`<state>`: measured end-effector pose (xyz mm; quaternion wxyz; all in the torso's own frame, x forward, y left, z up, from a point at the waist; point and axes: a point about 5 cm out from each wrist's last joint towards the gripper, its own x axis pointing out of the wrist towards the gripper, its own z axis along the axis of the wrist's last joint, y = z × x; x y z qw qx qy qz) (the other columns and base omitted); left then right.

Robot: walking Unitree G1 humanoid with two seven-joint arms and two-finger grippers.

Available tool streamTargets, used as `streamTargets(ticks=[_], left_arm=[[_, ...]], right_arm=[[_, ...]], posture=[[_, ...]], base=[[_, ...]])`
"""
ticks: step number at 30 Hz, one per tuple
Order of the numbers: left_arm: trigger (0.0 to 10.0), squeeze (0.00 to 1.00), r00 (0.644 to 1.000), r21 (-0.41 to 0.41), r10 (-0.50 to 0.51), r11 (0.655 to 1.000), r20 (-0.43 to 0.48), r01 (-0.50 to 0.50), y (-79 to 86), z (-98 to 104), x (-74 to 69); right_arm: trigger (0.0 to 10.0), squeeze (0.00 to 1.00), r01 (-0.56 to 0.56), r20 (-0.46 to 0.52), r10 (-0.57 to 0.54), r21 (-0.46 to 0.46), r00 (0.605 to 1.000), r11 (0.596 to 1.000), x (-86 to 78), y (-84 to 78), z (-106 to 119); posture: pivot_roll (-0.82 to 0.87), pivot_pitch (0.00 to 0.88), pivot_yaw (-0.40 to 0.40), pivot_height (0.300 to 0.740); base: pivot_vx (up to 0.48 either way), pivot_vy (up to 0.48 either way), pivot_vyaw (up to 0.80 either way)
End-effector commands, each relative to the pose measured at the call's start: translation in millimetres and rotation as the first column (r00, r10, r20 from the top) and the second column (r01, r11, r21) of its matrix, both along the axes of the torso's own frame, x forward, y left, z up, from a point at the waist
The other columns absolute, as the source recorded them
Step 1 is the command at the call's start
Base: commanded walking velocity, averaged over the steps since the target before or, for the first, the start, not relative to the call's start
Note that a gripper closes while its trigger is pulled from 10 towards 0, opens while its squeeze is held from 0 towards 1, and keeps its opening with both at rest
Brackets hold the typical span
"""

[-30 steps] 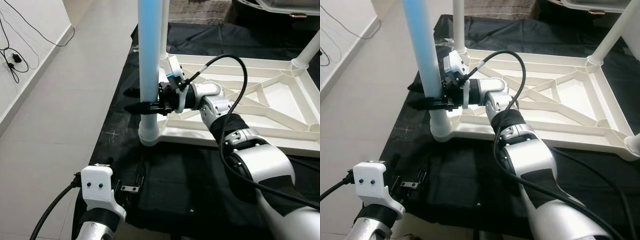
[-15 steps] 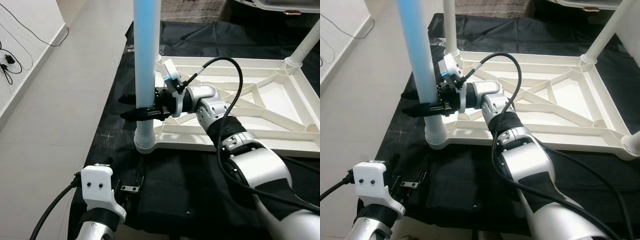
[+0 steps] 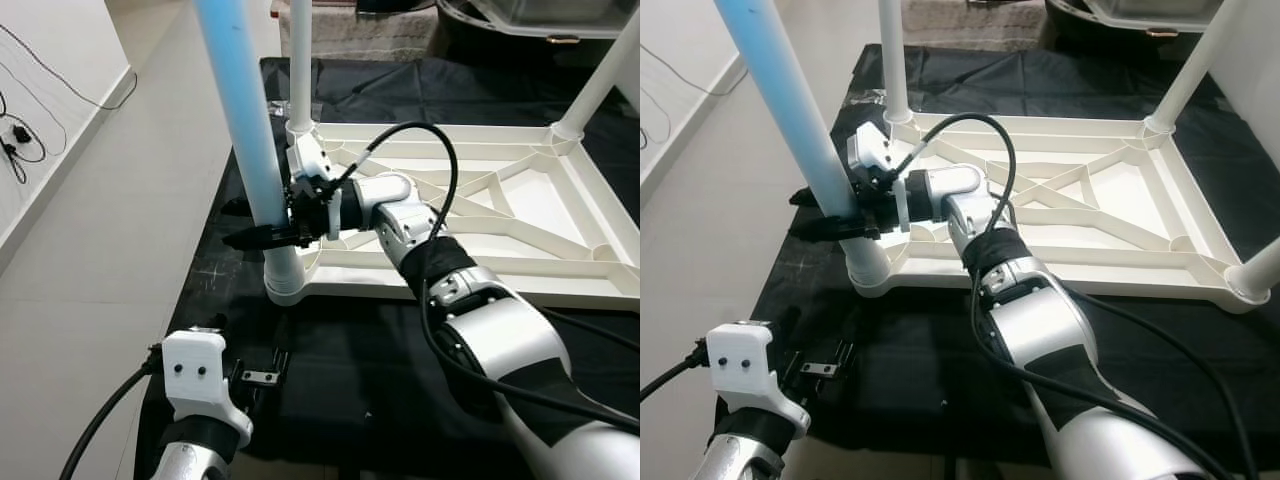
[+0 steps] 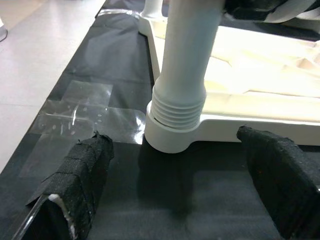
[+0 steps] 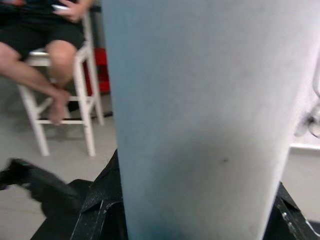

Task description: Building children table

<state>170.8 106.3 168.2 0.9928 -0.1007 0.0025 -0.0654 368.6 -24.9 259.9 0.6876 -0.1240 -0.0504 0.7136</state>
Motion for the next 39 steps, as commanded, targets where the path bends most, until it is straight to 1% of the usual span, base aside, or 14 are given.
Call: streamTargets(ticks=[1, 4, 6, 11, 15, 19, 20, 22, 26, 27, 31, 33, 37, 39], left_arm=[[10.0, 0.0, 1.0, 0.012, 0.0, 1.0, -0.029, 0.0, 0.7, -6, -0.3], [10.0, 0.0, 1.0, 0.012, 0.001, 1.0, -0.028, -0.001, 0.8, -6, -0.2], [10.0, 0.0, 1.0, 0.015, 0.004, 1.0, -0.027, -0.003, 1.6, -6, -0.2], [10.0, 0.0, 1.0, 0.02, 0.006, 1.0, -0.026, -0.005, 3.1, -6, 0.3], [10.0, 0.0, 1.0, 0.021, 0.005, 1.0, -0.025, -0.005, 3.8, -5, 0.9], [10.0, 0.0, 1.0, 0.024, 0.003, 1.0, -0.022, -0.002, 4.2, -5, 1.5], [10.0, 0.0, 1.0, 0.024, 0.003, 1.0, -0.022, -0.002, 4.2, -5, 1.5], [10.0, 0.0, 1.0, 0.026, 0.004, 1.0, -0.023, -0.003, 5.0, -6, 1.7], [10.0, 0.0, 1.0, 0.029, 0.005, 1.0, -0.023, -0.004, 5.7, -6, 2.1], [10.0, 0.0, 1.0, 0.029, 0.005, 1.0, -0.023, -0.004, 5.7, -6, 2.1], [10.0, 0.0, 1.0, 0.033, 0.001, 0.999, -0.02, -0.001, 6.2, -5, 3.1], [10.0, 0.0, 1.0, 0.033, 0.001, 0.999, -0.02, -0.001, 6.2, -5, 3.1], [10.0, 0.0, 1.0, 0.036, 0.001, 0.999, -0.017, -0.001, 7.6, -5, 3.6], [10.0, 0.0, 1.0, 0.036, 0.001, 0.999, -0.017, -0.001, 7.6, -5, 3.6]], right_arm=[[10.0, 0.0, 0.055, -0.132, -0.074, -0.142, 0.989, 0.988, -0.6, -3.9, -44], [10.0, 0.0, 0.106, -0.132, -0.123, -0.13, 0.984, 0.986, 2.0, -3.3, -44], [10.0, 0.0, 0.216, -0.15, -0.229, -0.098, 0.962, 0.972, 7.7, -4.2, -44], [10.0, 0.0, 0.335, -0.179, -0.345, -0.083, 0.921, 0.939, 12.9, -11.5, -52], [10.0, 0.0, 0.36, -0.177, -0.369, -0.081, 0.912, 0.929, 13.4, -13.4, -55], [10.0, 0.0, 0.483, -0.202, -0.484, -0.055, 0.852, 0.874, 19.2, -17.6, -58], [10.0, 0.0, 0.483, -0.202, -0.484, -0.055, 0.852, 0.874, 19.2, -17.6, -58], [10.0, 0.0, 0.58, -0.223, -0.57, -0.025, 0.791, 0.814, 24.6, -22.0, -56], [10.0, 0.0, 0.759, -0.251, -0.733, 0.009, 0.632, 0.651, 34.7, -32.7, -54], [10.0, 0.0, 0.759, -0.251, -0.733, 0.009, 0.632, 0.651, 34.7, -32.7, -54], [10.0, 0.0, 0.863, -0.286, -0.819, 0.07, 0.498, 0.5, 39.8, -40.5, -51], [10.0, 0.0, 0.863, -0.286, -0.819, 0.07, 0.498, 0.5, 39.8, -40.5, -51], [10.0, 0.0, 0.898, -0.247, -0.864, 0.105, 0.439, 0.427, 38.8, -39.2, -54], [10.0, 0.0, 0.898, -0.247, -0.864, 0.105, 0.439, 0.427, 38.8, -39.2, -54]], posture=[[0.14, 0.24, -0.046, 0.74], [0.14, 0.24, -0.046, 0.74], [0.15, 0.243, -0.047, 0.74], [0.15, 0.242, -0.042, 0.74], [0.15, 0.242, -0.042, 0.74], [0.15, 0.242, -0.037, 0.74], [0.15, 0.242, -0.037, 0.74], [0.15, 0.242, -0.037, 0.74], [0.15, 0.242, -0.037, 0.74], [0.15, 0.242, -0.037, 0.74], [0.15, 0.242, -0.037, 0.74], [0.15, 0.242, -0.037, 0.74], [0.14, 0.243, -0.036, 0.74], [0.14, 0.243, -0.036, 0.74]], base=[[0.0, 0.0, 0.0], [0.0, 0.0, 0.0], [0.0, 0.0, 0.0], [0.0, 0.0, 0.0], [0.0, 0.0, 0.0], [0.0, 0.0, 0.0], [0.0, 0.0, 0.0], [0.0, 0.0, 0.0], [0.0, 0.0, 0.0], [0.0, 0.0, 0.0], [0.0, 0.0, 0.0], [0.0, 0.0, 0.0], [0.0, 0.0, 0.0], [0.0, 0.0, 0.0]])
